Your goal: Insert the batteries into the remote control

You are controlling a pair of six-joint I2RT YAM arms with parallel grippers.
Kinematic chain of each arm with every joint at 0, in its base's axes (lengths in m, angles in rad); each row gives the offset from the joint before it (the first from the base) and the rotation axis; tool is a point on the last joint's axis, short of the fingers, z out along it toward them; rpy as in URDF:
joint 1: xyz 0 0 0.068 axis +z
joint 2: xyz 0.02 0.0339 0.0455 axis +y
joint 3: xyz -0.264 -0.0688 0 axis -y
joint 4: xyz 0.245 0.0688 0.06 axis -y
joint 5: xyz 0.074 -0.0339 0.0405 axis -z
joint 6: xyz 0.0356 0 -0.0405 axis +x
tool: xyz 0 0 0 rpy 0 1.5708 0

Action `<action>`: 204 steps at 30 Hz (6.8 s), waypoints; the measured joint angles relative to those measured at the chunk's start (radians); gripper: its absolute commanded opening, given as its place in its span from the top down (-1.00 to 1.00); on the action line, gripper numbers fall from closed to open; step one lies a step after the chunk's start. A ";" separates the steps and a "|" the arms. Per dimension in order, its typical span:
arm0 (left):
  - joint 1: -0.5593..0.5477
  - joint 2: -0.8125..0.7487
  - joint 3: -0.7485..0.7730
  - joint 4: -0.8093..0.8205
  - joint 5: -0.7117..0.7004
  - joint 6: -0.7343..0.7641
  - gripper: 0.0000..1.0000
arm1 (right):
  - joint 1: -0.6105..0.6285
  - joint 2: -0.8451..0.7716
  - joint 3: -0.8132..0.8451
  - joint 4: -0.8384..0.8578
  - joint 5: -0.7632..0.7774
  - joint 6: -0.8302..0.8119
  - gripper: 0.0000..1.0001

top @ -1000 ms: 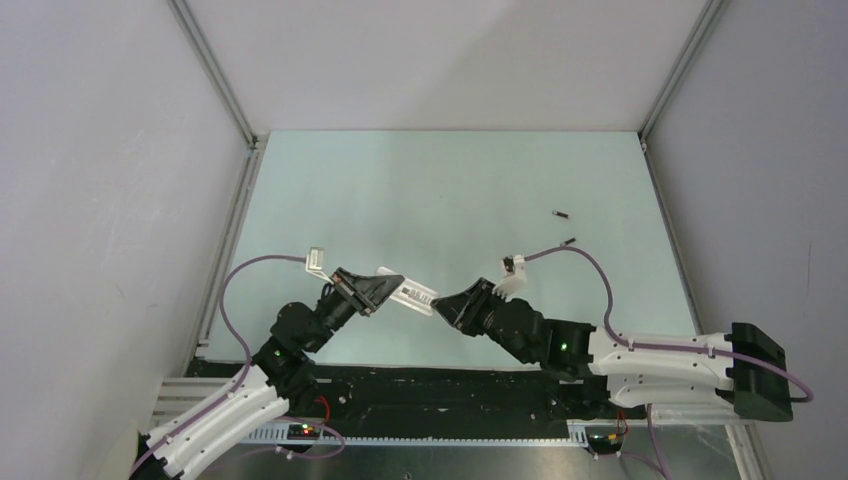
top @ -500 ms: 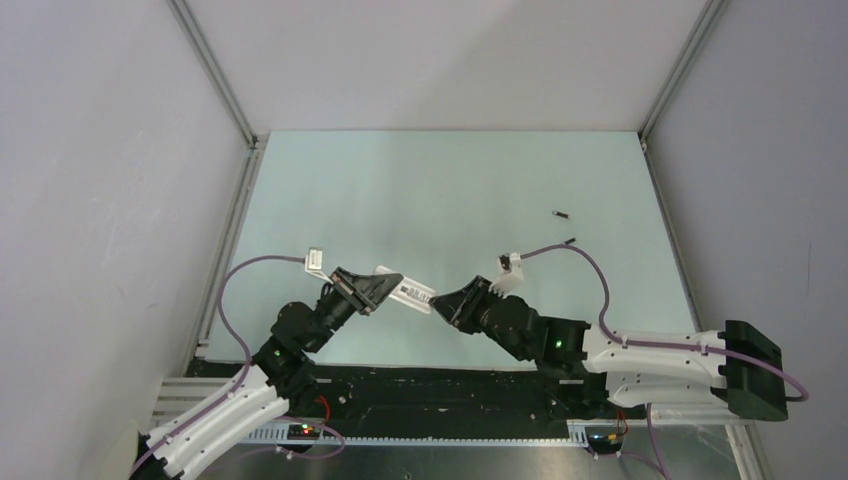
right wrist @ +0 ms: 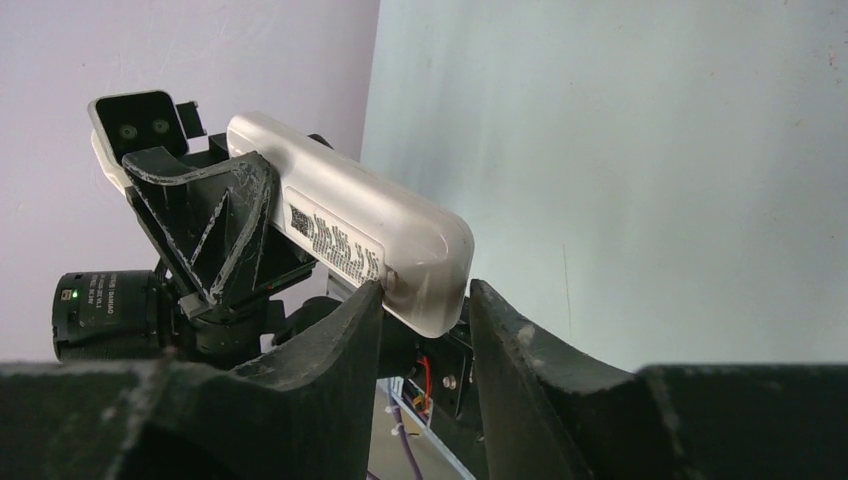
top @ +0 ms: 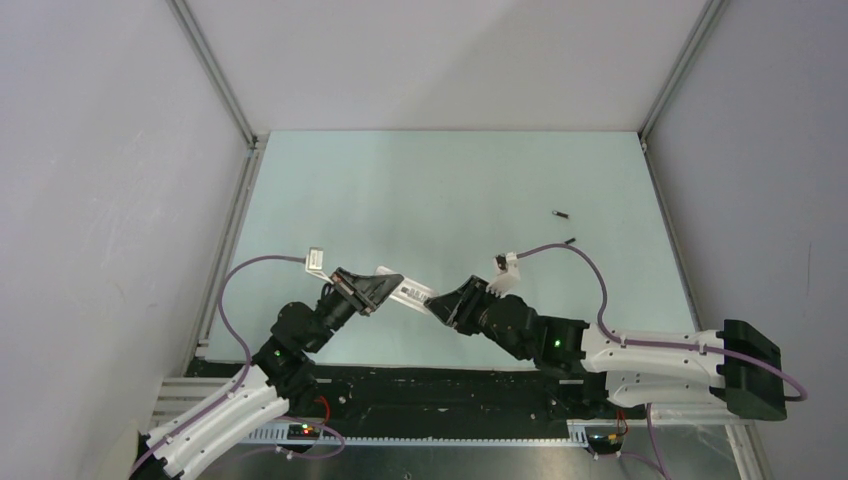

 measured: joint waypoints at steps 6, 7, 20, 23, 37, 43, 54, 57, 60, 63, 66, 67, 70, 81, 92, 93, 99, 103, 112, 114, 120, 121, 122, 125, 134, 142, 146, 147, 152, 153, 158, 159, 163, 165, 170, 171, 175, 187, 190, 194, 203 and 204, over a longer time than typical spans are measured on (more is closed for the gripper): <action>0.000 0.000 0.000 0.001 0.002 0.000 1.00 | -0.001 0.002 0.000 0.000 -0.003 0.000 0.02; 0.000 0.000 0.000 0.002 0.002 0.000 1.00 | -0.001 0.002 0.000 0.000 -0.004 0.000 0.02; 0.000 -0.028 -0.004 0.001 -0.005 -0.019 1.00 | 0.010 -0.024 0.001 -0.021 0.013 -0.002 0.15; 0.000 -0.043 -0.014 0.001 -0.010 -0.026 1.00 | 0.013 -0.024 0.004 -0.024 0.017 -0.002 0.10; 0.000 -0.082 -0.015 0.019 0.013 -0.134 1.00 | 0.012 -0.027 -0.007 0.159 -0.065 -0.186 -0.43; 0.000 -0.120 -0.015 0.027 0.025 -0.196 1.00 | -0.017 -0.043 -0.103 0.377 -0.130 -0.212 -0.18; 0.000 -0.126 -0.015 0.031 0.026 -0.235 1.00 | -0.040 -0.009 -0.133 0.553 -0.178 -0.196 0.02; 0.000 -0.126 -0.015 0.034 0.026 -0.238 1.00 | -0.047 0.010 -0.133 0.580 -0.185 -0.185 0.02; 0.000 -0.125 -0.015 0.033 0.027 -0.237 1.00 | -0.056 0.035 -0.133 0.613 -0.203 -0.174 0.01; 0.000 -0.123 -0.015 0.033 0.028 -0.237 1.00 | -0.061 0.058 -0.133 0.641 -0.220 -0.158 0.05; 0.000 -0.119 -0.015 0.035 0.029 -0.238 1.00 | -0.065 0.074 -0.133 0.655 -0.235 -0.149 0.19; 0.000 -0.119 -0.015 0.037 0.029 -0.238 0.99 | -0.066 0.076 -0.134 0.657 -0.238 -0.147 0.24; 0.000 -0.119 -0.015 0.045 0.028 -0.237 0.92 | -0.072 0.082 -0.134 0.664 -0.247 -0.138 0.41; 0.000 -0.117 -0.015 0.060 0.030 -0.256 -0.10 | -0.086 0.079 -0.134 0.673 -0.274 -0.122 0.72; 0.000 -0.096 -0.014 0.060 0.061 -0.255 0.02 | -0.118 -0.036 -0.135 0.529 -0.282 -0.128 0.73; 0.000 -0.092 -0.012 0.059 0.064 -0.255 0.03 | -0.120 -0.045 -0.135 0.517 -0.282 -0.128 0.73; 0.000 -0.071 -0.003 0.053 0.074 -0.250 0.14 | -0.141 -0.058 -0.135 0.484 -0.308 -0.121 0.73; 0.000 -0.068 -0.003 0.048 0.075 -0.241 0.21 | -0.151 -0.058 -0.135 0.483 -0.325 -0.113 0.73; 0.000 -0.055 0.005 0.044 0.085 -0.228 0.19 | -0.173 -0.047 -0.135 0.492 -0.367 -0.094 0.73; 0.000 -0.052 0.006 0.043 0.087 -0.227 0.19 | -0.177 -0.041 -0.135 0.498 -0.376 -0.089 0.72; 0.000 -0.047 0.008 0.041 0.096 -0.226 0.22 | -0.182 -0.027 -0.135 0.509 -0.397 -0.075 0.72; 0.000 -0.047 0.008 0.041 0.097 -0.227 0.22 | -0.182 -0.026 -0.135 0.510 -0.398 -0.074 0.72; 0.000 -0.045 0.008 0.041 0.097 -0.226 0.23 | -0.183 -0.024 -0.135 0.511 -0.400 -0.074 0.72; 0.000 -0.045 0.008 0.039 0.097 -0.226 0.35 | -0.185 -0.022 -0.135 0.513 -0.405 -0.071 0.71; 0.000 -0.044 0.015 0.043 0.101 -0.229 0.94 | -0.188 -0.038 -0.135 0.500 -0.411 -0.069 0.16; -0.001 -0.032 0.016 0.044 0.106 -0.227 1.00 | -0.186 -0.098 -0.136 0.393 -0.393 -0.114 -0.28; -0.001 -0.032 0.016 0.044 0.105 -0.227 1.00 | -0.172 -0.165 -0.136 0.335 -0.370 -0.148 -0.38; -0.001 -0.032 0.016 0.044 0.105 -0.227 1.00 | -0.168 -0.180 -0.136 0.323 -0.363 -0.152 -0.37; -0.001 -0.032 0.016 0.044 0.105 -0.224 1.00 | -0.150 -0.236 -0.136 0.253 -0.320 -0.162 -0.12; -0.001 -0.032 0.016 0.044 0.105 -0.220 1.00 | -0.145 -0.240 -0.136 0.237 -0.308 -0.159 -0.04; -0.001 -0.032 0.016 0.044 0.104 -0.208 1.00 | -0.126 -0.240 -0.136 0.174 -0.268 -0.153 0.10; -0.001 -0.032 0.016 0.042 0.104 -0.205 1.00 | -0.120 -0.240 -0.136 0.171 -0.261 -0.152 0.12; -0.001 -0.032 0.016 0.039 0.104 -0.198 1.00 | -0.103 -0.240 -0.136 0.167 -0.242 -0.150 0.19; -0.001 -0.032 0.016 0.038 0.104 -0.193 1.00 | -0.098 -0.240 -0.136 0.166 -0.235 -0.150 0.22; -0.001 -0.033 0.016 0.035 0.104 -0.182 1.00 | -0.087 -0.240 -0.136 0.161 -0.216 -0.150 0.26; -0.001 -0.033 0.016 0.034 0.104 -0.179 1.00 | -0.084 -0.240 -0.136 0.159 -0.211 -0.150 0.27; -0.001 -0.033 0.016 0.020 0.103 -0.167 1.00 | -0.072 -0.240 -0.135 0.135 -0.183 -0.150 0.28; -0.001 -0.033 0.016 0.003 0.094 -0.150 1.00 | -0.062 -0.199 -0.093 0.085 -0.127 -0.150 0.27; -0.001 -0.032 0.016 0.000 0.092 -0.148 1.00 | -0.062 -0.194 -0.092 0.084 -0.124 -0.149 0.27; -0.001 -0.032 0.016 -0.002 0.089 -0.142 1.00 | -0.062 -0.189 -0.088 0.079 -0.121 -0.144 0.29; 0.000 -0.012 0.027 -0.006 0.086 -0.129 1.00 | -0.062 -0.175 -0.064 0.039 -0.103 -0.142 0.20; 0.000 -0.012 0.029 -0.007 0.084 -0.128 1.00 | -0.062 -0.171 -0.058 0.033 -0.101 -0.142 0.19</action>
